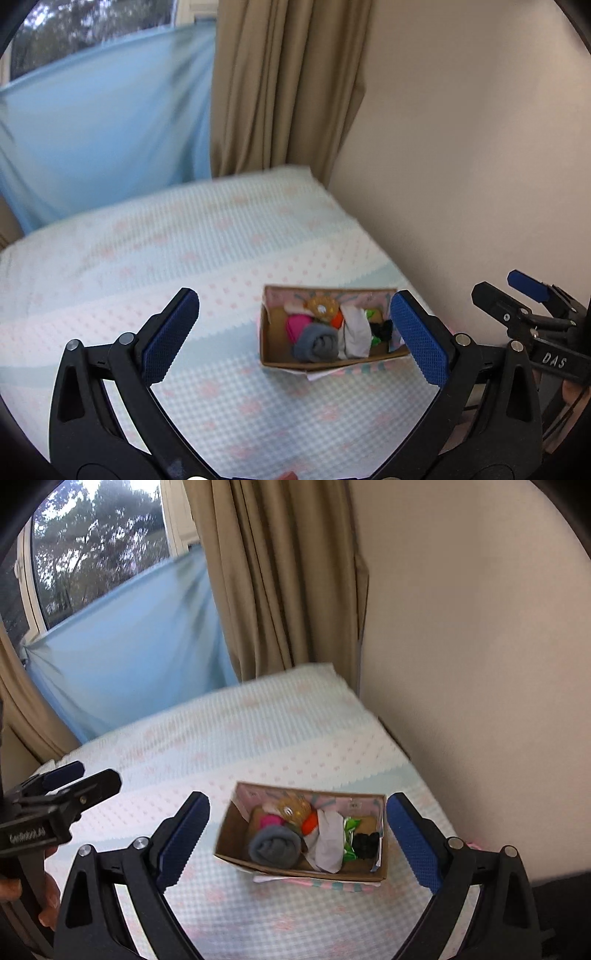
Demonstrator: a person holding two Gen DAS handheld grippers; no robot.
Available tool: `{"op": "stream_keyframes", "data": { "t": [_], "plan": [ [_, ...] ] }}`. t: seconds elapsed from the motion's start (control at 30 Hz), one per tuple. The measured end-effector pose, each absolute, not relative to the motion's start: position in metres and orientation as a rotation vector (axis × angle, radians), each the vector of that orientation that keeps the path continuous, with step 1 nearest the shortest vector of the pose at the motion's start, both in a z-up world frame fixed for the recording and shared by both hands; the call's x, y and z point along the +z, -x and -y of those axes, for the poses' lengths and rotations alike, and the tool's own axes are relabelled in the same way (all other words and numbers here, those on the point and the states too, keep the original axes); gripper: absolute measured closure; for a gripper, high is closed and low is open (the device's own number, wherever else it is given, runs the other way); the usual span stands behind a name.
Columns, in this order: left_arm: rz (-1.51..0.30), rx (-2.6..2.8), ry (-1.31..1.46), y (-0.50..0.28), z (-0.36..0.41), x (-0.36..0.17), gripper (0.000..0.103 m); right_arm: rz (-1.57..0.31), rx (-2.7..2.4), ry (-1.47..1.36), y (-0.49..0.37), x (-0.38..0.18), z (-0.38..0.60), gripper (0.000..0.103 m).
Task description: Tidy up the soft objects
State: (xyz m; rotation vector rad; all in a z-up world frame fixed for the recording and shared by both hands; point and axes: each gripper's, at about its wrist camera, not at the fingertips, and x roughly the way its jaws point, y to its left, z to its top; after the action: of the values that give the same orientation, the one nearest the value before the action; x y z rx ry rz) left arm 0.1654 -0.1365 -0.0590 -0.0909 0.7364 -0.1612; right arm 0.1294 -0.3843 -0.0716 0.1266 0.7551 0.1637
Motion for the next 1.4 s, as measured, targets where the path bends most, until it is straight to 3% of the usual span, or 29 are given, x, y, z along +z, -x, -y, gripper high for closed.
{"op": "stream_keyframes", "data": {
  "t": [0.3,0.6,1.4],
  "plan": [
    [-0.592,-0.149,0.042,-0.092,0.089,-0.007,0.000,-0.665,0.081,-0.135,-0.063,-0.015,0.351,0.007],
    [-0.512,-0.132,-0.023,-0.047,0.070,0.011,0.000,-0.607,0.032,-0.122,-0.020,-0.006,0.318,0.007],
    [-0.454,-0.141,-0.052,-0.035,0.075,0.016,0.000,-0.545,-0.031,-0.124,-0.007,0.005,0.309,0.007]
  ]
}}
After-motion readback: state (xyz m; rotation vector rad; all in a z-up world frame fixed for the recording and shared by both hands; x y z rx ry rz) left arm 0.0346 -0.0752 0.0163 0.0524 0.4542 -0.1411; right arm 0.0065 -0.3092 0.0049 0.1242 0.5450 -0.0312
